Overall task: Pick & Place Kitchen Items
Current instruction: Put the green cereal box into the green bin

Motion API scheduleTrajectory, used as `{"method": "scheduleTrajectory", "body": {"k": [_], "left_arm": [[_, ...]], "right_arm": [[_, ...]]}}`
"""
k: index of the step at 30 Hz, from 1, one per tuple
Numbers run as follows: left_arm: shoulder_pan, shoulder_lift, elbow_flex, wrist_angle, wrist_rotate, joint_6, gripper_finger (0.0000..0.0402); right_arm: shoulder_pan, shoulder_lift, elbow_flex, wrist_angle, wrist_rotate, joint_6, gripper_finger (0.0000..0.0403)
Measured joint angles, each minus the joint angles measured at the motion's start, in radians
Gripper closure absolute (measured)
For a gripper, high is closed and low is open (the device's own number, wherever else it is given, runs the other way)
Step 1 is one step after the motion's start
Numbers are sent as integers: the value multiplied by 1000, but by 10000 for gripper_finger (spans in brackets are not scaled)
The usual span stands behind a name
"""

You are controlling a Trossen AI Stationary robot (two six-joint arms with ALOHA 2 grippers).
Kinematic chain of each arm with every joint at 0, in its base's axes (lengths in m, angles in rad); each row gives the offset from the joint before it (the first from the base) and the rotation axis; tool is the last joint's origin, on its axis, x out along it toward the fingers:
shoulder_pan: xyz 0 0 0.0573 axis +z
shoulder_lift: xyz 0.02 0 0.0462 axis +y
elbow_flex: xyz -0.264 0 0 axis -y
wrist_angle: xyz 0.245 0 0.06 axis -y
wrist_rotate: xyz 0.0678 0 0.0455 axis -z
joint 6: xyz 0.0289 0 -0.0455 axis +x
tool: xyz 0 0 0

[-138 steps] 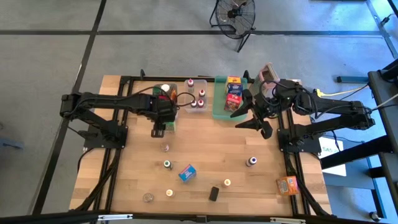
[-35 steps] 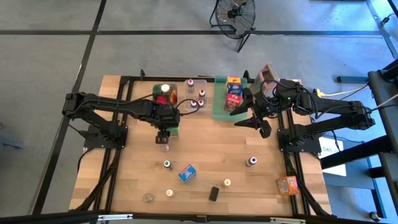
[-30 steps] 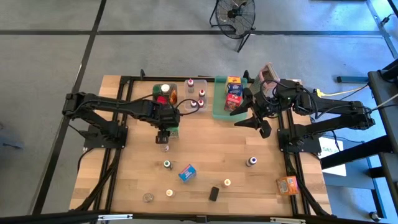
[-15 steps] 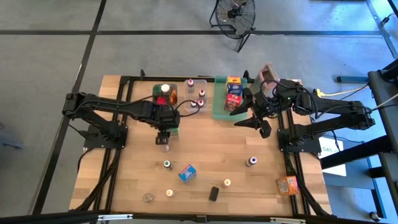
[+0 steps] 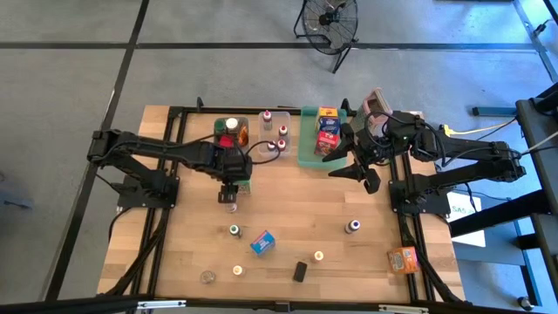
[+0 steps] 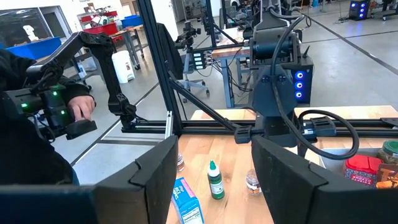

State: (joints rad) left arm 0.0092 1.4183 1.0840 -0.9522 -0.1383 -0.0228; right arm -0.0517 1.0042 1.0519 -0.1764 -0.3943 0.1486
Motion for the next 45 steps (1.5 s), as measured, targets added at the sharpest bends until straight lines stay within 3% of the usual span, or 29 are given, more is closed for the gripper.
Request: {"method": "scheduleTrajectory", "body": {"k": [9, 45], "left_arm": [[-30, -1, -1, -1, -47, -17, 159], [-29, -4, -1, -1, -34, -8, 150]], "right_arm": [[0, 0, 0, 0, 1, 0, 194], [0, 0, 0, -7, 8, -8, 194]]}}
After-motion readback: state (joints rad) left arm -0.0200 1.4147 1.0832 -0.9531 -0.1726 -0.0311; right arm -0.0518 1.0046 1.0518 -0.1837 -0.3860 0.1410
